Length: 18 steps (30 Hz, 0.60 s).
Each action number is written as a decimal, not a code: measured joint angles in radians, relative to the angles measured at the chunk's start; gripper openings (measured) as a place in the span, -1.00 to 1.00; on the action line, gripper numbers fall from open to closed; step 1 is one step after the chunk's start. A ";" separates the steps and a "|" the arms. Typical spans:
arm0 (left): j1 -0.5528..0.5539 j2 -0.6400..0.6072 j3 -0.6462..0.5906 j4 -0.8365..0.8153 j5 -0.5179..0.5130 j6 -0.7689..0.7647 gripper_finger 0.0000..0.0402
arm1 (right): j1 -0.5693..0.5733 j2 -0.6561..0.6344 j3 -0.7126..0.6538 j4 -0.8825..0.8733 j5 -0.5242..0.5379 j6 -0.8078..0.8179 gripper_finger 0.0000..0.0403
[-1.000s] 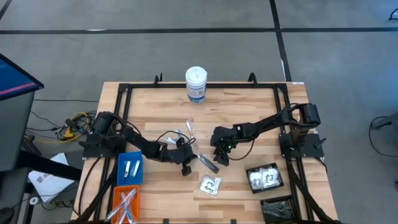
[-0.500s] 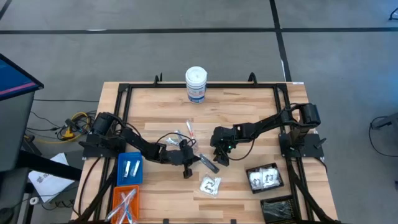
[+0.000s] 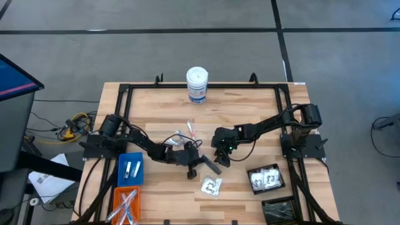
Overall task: Pick & Place Travel size toiletries
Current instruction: Put the black comb into the bottom black bin
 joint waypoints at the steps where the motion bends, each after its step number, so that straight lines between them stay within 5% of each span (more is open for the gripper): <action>1: 0.000 0.003 0.003 -0.011 0.010 0.000 -1.00 | 0.000 0.000 0.000 0.000 0.000 0.000 -0.01; 18: 0.013 0.005 0.006 -0.062 0.029 -0.018 -1.00 | 0.033 0.000 0.000 0.001 -0.039 -0.037 0.03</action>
